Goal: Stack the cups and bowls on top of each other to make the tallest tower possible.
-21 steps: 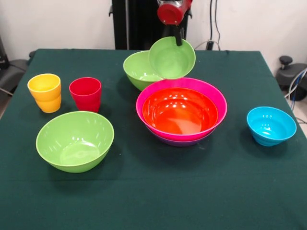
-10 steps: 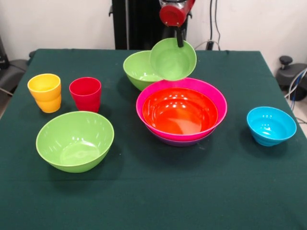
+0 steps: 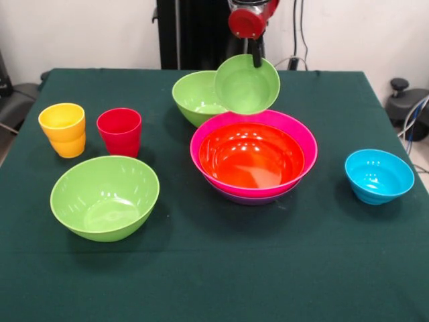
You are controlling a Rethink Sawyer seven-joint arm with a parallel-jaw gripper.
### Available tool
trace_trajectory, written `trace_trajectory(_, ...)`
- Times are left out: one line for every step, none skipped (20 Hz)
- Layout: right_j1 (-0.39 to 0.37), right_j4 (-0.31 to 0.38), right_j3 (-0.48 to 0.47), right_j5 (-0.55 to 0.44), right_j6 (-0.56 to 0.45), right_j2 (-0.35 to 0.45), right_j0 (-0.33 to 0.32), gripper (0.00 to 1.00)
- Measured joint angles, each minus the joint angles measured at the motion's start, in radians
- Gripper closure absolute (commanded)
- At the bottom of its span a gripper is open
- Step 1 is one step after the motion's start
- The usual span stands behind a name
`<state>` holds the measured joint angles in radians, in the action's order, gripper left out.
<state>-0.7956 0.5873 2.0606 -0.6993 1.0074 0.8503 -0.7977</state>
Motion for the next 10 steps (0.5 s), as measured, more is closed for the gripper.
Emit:
trace_trajectory(-0.001, -0.001, 0.000, 0.000, 0.000, -0.001, 0.001, 1.00)
trace_trajectory(-0.002, -0.002, 0.000, 0.000, 0.000, -0.003, 0.003, 1.00)
trace_trajectory(-0.003, -0.004, 0.000, 0.000, 0.000, -0.005, 0.005, 1.00)
trace_trajectory(-0.005, -0.008, 0.000, 0.000, 0.000, -0.011, 0.006, 1.00)
trace_trajectory(-0.006, -0.009, 0.000, 0.000, 0.000, -0.013, 0.006, 1.00)
trace_trajectory(-0.007, -0.010, 0.000, 0.000, 0.000, -0.015, 0.006, 1.00)
trace_trajectory(-0.009, -0.011, 0.000, 0.000, 0.000, -0.017, 0.006, 1.00)
trace_trajectory(-0.014, -0.015, 0.000, 0.000, 0.000, -0.024, 0.006, 1.00)
trace_trajectory(-0.017, -0.016, 0.000, 0.000, 0.000, -0.026, 0.006, 1.00)
trace_trajectory(-0.019, -0.018, 0.000, 0.000, 0.000, -0.028, 0.006, 1.00)
